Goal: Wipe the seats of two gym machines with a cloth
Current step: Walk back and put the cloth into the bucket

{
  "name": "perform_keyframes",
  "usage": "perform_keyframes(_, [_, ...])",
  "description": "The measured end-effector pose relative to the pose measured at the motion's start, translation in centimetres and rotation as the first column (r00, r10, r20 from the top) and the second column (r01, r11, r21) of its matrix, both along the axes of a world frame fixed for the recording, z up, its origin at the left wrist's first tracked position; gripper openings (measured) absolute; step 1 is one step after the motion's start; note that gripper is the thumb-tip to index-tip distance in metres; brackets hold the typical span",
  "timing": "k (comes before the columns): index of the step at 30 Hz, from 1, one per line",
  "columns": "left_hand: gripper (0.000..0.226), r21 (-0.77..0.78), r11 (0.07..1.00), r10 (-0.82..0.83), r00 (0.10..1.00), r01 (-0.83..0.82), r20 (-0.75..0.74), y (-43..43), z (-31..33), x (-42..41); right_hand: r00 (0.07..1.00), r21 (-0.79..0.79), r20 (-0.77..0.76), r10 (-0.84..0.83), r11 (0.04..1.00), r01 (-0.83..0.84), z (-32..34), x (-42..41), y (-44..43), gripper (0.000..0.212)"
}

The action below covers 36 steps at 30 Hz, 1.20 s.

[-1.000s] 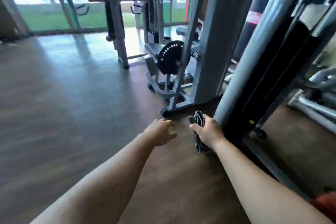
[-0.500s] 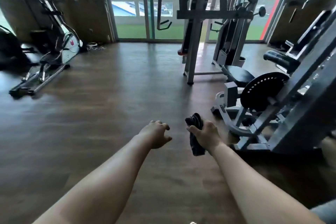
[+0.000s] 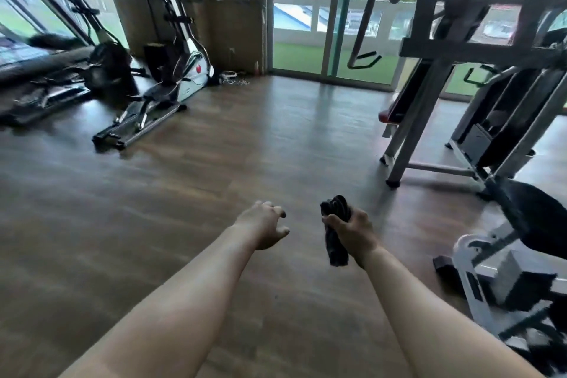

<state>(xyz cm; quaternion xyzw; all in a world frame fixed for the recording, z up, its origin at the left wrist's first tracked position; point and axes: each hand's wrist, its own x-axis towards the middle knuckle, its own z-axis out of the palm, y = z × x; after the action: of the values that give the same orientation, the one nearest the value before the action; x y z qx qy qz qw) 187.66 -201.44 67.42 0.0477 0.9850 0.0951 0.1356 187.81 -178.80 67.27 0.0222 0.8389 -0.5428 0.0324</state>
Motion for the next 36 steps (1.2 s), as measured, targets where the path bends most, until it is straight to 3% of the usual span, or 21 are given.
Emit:
perform_keyframes(3, [0.058, -0.026, 1.000, 0.003, 1.000, -0.003, -0.011, -3.7, -0.6, -8.5, 1.000, -0.022, 0.000, 0.029, 0.999, -0.029, -1.2, -8.8, -3.6, 0.013])
perform_keyframes(11, [0.057, -0.052, 0.999, -0.007, 0.999, 0.009, 0.031, -12.5, -0.1, -32.5, 0.999, -0.018, -0.044, -0.014, 1.000, 0.013, -1.4, -31.3, -11.9, 0.027])
perform_keyframes(20, [0.059, -0.127, 0.991, -0.045, 0.998, 0.049, 0.039, -15.9, -1.9, -60.9, 0.997, -0.090, -0.076, 0.019, 0.996, -0.026, -3.3, -60.7, -16.1, 0.027])
perform_keyframes(26, [0.058, -0.120, 0.993, -0.014, 0.999, 0.018, 0.038, -18.4, -0.4, -77.5, 0.997, -0.070, -0.056, 0.043, 0.996, -0.047, -1.2, -78.5, -18.0, 0.019])
perform_keyframes(32, [0.059, -0.125, 0.991, -0.048, 0.999, 0.050, 0.014, -22.0, -0.7, -96.2, 0.998, -0.051, -0.059, 0.011, 0.999, -0.014, -1.7, -96.8, -21.3, 0.025])
perform_keyframes(36, [0.059, -0.133, 0.984, -0.118, 0.993, 0.119, 0.016, -24.0, -0.7, -109.6, 0.993, -0.089, -0.059, -0.098, 0.992, 0.093, -2.0, -107.8, -24.0, 0.026])
